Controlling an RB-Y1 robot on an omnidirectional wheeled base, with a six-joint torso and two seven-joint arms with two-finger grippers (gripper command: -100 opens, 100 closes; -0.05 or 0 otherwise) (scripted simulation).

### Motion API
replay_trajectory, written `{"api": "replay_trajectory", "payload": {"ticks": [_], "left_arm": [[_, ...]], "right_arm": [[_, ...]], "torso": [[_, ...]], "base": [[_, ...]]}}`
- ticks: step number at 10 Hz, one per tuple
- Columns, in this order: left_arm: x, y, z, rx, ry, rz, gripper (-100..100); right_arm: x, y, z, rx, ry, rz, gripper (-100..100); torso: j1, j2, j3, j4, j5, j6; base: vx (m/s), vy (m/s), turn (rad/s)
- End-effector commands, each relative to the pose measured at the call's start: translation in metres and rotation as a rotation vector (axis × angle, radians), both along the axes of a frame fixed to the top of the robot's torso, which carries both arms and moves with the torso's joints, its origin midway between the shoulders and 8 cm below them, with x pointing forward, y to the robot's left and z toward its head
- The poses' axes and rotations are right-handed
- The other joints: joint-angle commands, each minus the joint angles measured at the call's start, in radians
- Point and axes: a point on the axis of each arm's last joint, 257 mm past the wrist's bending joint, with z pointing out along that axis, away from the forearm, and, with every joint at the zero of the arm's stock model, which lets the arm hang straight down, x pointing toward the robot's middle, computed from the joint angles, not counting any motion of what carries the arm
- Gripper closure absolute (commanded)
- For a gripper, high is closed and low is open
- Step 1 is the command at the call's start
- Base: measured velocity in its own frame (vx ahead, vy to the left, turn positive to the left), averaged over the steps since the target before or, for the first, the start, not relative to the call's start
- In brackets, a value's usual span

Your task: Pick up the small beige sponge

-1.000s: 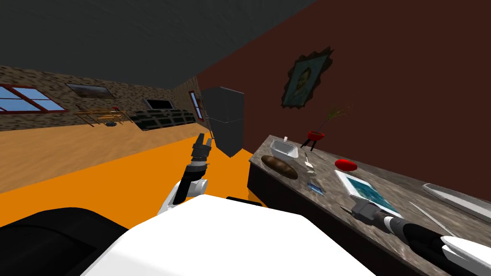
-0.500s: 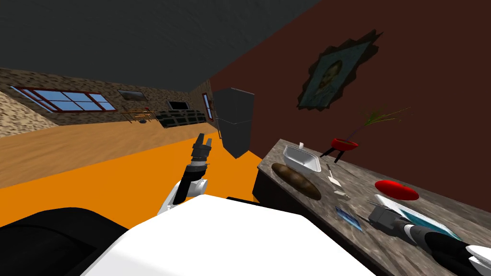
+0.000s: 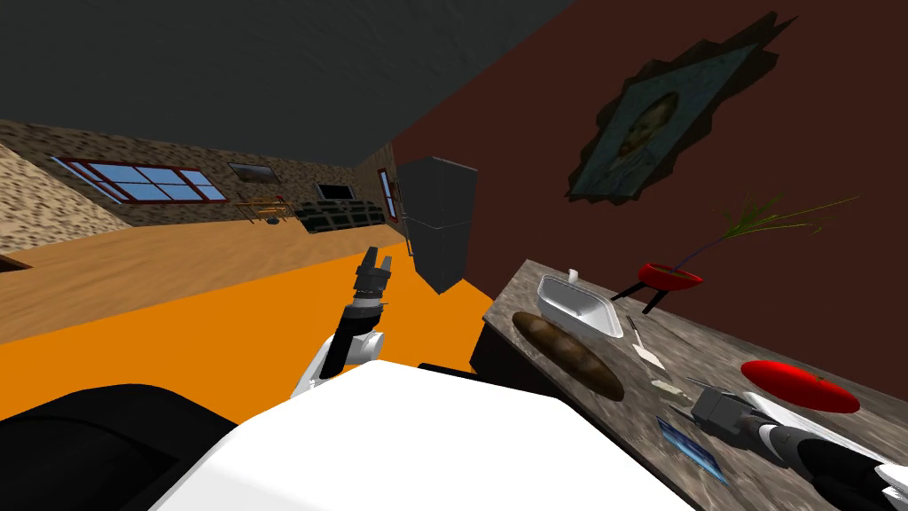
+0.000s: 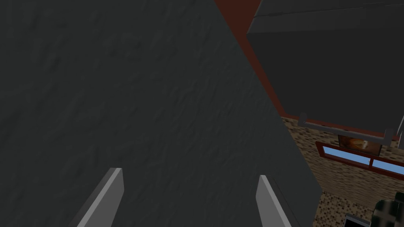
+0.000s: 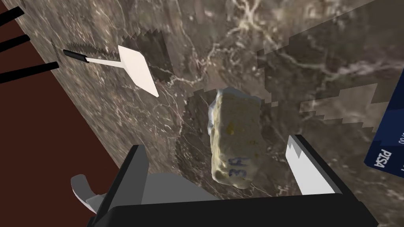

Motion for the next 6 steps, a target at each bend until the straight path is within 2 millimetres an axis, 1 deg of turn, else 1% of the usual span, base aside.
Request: {"api": "replay_trajectory", "payload": {"ticks": [1, 2, 5, 6], "left_arm": [[0.000, 0.000, 0.000, 0.000, 0.000, 0.000, 0], [0.000, 0.000, 0.000, 0.000, 0.000, 0.000, 0], [0.000, 0.000, 0.000, 0.000, 0.000, 0.000, 0], [0.000, 0.000, 0.000, 0.000, 0.000, 0.000, 0]], "right_arm": [[-0.001, -0.003, 0.001, -0.005, 0.003, 0.011, -100], [0.001, -0.007, 0.003, -0.014, -0.001, 0.030, -100], [-0.006, -0.016, 0.004, -0.022, 0.003, 0.035, -100], [-0.005, -0.017, 0.003, -0.025, -0.002, 0.057, -100]], "torso": [[0.000, 0.000, 0.000, 0.000, 0.000, 0.000], [0.000, -0.001, 0.000, 0.000, 0.000, 0.000], [0.001, 0.002, 0.001, 0.000, 0.000, 0.000], [0.001, 0.002, 0.001, 0.000, 0.000, 0.000]], "base": [[0.066, 0.013, -0.049], [0.063, 0.028, -0.081], [0.023, 0.030, -0.085], [0.024, 0.029, -0.087]]}}
